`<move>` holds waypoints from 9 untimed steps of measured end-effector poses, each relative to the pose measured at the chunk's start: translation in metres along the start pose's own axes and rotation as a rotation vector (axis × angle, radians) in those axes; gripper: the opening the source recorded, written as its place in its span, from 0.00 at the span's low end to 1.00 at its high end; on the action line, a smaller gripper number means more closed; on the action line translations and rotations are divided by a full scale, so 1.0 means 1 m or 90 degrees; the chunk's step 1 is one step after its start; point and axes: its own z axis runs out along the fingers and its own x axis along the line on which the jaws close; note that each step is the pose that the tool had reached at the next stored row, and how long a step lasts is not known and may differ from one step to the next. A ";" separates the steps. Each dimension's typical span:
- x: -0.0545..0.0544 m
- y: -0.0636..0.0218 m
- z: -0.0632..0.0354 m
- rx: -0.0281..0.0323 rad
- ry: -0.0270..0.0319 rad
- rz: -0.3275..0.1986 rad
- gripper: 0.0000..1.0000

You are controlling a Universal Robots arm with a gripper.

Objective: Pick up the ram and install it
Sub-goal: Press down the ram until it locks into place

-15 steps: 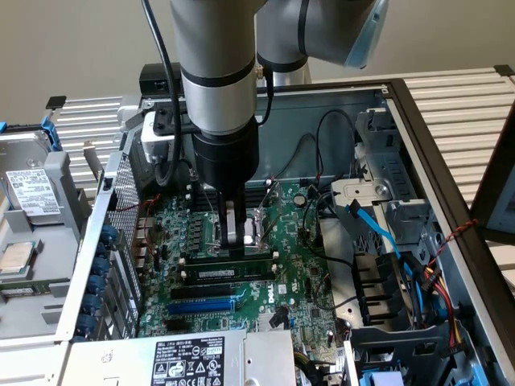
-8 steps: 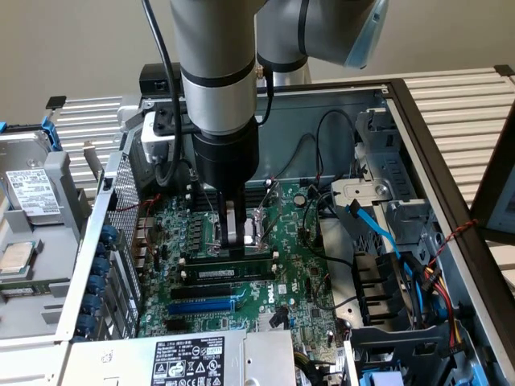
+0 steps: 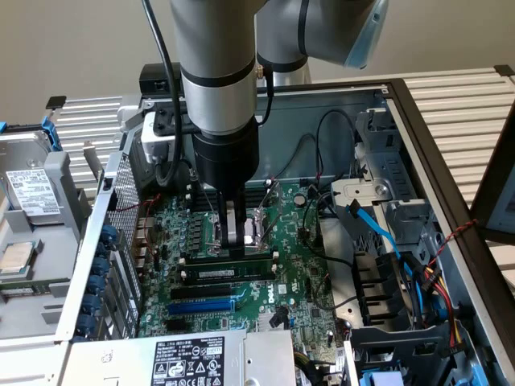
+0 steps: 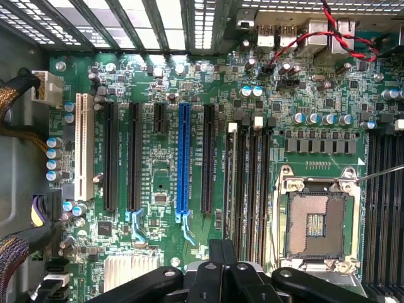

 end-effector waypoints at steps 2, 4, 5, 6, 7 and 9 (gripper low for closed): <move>0.000 0.0000 0.0000 0.0001 0.0002 0.005 0.11; 0.000 0.0000 0.0000 0.0005 0.0007 0.024 0.11; 0.000 0.0000 0.0001 0.0006 0.0010 0.034 0.11; 0.000 0.0000 0.0001 0.0008 0.0012 0.044 0.11; 0.000 0.0000 0.0000 0.0009 0.0015 0.054 0.11; 0.000 0.0000 0.0001 0.0013 0.0021 0.075 0.11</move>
